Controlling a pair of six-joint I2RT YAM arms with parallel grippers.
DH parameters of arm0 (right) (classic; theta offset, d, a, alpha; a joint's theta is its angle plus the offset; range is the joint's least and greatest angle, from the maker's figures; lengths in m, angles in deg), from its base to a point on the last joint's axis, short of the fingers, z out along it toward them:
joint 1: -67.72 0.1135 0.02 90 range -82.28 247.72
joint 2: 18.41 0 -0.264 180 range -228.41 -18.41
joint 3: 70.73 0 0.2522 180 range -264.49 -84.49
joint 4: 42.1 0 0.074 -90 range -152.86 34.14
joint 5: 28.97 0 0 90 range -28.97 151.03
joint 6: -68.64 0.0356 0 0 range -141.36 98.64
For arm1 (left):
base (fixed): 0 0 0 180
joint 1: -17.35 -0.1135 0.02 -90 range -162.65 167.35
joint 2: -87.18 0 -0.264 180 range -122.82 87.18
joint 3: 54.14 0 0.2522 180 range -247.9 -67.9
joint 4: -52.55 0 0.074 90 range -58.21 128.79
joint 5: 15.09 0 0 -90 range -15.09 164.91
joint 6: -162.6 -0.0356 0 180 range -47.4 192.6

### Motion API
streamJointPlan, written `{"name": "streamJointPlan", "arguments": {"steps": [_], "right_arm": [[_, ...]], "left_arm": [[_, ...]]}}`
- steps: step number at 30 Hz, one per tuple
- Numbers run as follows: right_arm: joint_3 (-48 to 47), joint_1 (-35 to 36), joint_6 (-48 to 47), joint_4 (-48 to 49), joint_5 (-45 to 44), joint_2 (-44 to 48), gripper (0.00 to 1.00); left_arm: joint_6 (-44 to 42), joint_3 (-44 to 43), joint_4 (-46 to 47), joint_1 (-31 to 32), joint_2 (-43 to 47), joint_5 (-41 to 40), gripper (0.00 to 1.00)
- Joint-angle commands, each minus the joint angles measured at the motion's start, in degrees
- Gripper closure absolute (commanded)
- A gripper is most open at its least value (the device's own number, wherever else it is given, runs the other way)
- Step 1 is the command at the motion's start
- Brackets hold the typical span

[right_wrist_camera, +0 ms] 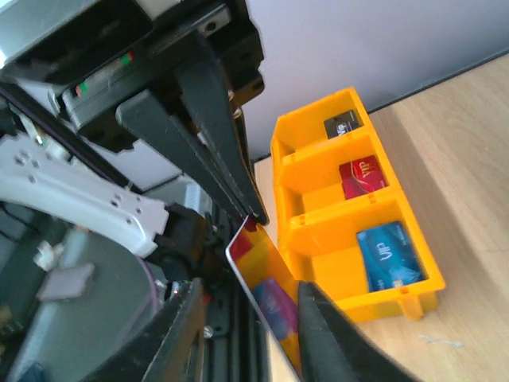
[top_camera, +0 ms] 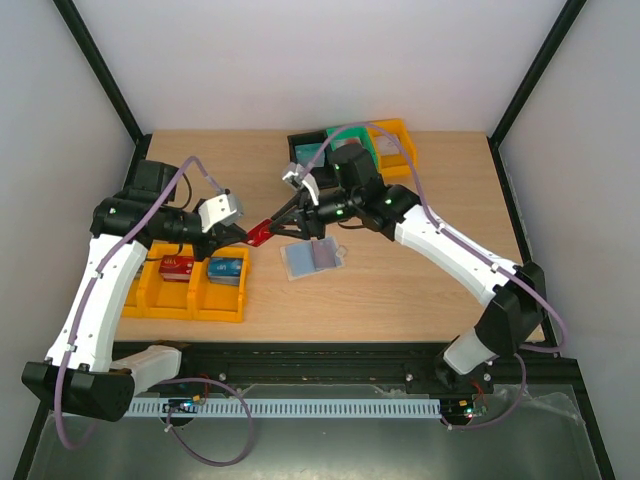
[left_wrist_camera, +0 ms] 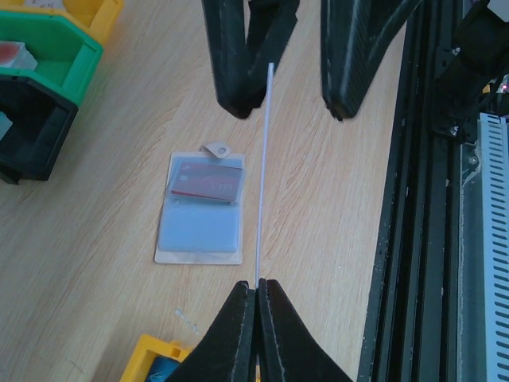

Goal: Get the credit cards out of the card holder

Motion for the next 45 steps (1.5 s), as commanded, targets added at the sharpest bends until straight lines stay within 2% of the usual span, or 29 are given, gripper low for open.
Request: {"name": "streamJointPlan", "arguments": {"steps": [1,4,7,9,10,12,13,15,17,20,23,26,31,34,37,39,41,43,45], "right_arm": [[-2.1,1.05,0.77,-0.43,1.19,-0.73,0.78],[-1.42,1.02,2.04,-0.17,1.77,-1.15,0.96],[-1.13,0.9,1.8,-0.29,2.32,-0.78,0.98],[0.66,0.15,3.47,3.68,2.37,0.79,0.98],[2.44,-0.68,5.64,6.8,1.39,1.72,0.98],[6.54,-3.13,11.55,13.95,-1.3,3.39,0.98],[8.26,-4.41,14.32,16.35,-3.21,3.95,0.98],[10.41,-6.89,17.7,17.96,-7.08,4.59,0.98],[10.71,-8.43,17.89,16.4,-9.62,4.89,0.98],[10.54,-8.86,15.51,12.94,-14.82,5.44,0.98],[10.36,-9.28,15.46,11.9,-16.91,5.01,0.98],[10.12,-9.32,18.37,13.91,-17.24,3.98,0.99],[9.75,-9.19,32.11,22.07,-23.4,1.83,0.98],[10.25,-8.98,45.57,28.01,-29.7,0.56,0.98],[6.66,-8.77,56.21,26.53,-33.76,-2.7,0.98],[2.77,-8.43,59.44,24.25,-34.74,-4.81,0.98],[0.36,-8.03,62.93,24.29,-36.04,-5.85,0.98],[-0.23,-8.0,67.08,26.32,-36.9,-5.89,0.98],[-1.2,-7.92,69.65,26.99,-37.74,-5.68,0.98]], "left_arm": [[-0.05,-1.8,-1.35,0.32,0.61,2.43,0.98],[0.38,-1.94,-1.19,0.31,0.65,2.93,0.98],[1.69,-1.71,-0.26,0.32,0.74,3.13,0.98],[5.18,-0.95,2.71,0.32,1.17,2.84,0.96],[8.02,-0.17,5.3,0.32,1.84,2.11,0.8],[14.41,2.04,10.51,0.31,3.02,-0.64,0.4],[15.9,3.19,11.96,0.27,3.56,-2.54,0.29],[16.06,5.37,13.57,0.3,3.98,-8.92,0.21],[16.28,6.97,14.12,0.32,3.36,-18.95,0.2],[16.03,6.95,12.11,0.29,1.87,-29.18,0.15],[14.74,9.3,11.0,-0.36,2.47,-38.47,0.14],[12.57,12.85,9.7,-4.95,2.82,-43.83,0.11],[14.26,11.31,5.91,-12.92,2.41,-39.78,0.1],[18.0,8.79,7.28,-13.19,3.23,-35.82,0.11],[19.77,2.4,9.28,-12.84,3.35,-27.25,0.14],[19.55,-0.71,13.24,-10.15,4.83,-25.66,0.15],[17.2,1.18,21.48,-3.1,8.45,-32.57,0.16],[11.34,8.61,35.92,4.34,14.03,-40.87,0.15],[1.75,16.52,52.77,9.82,19.13,-44.58,0.15]]}}
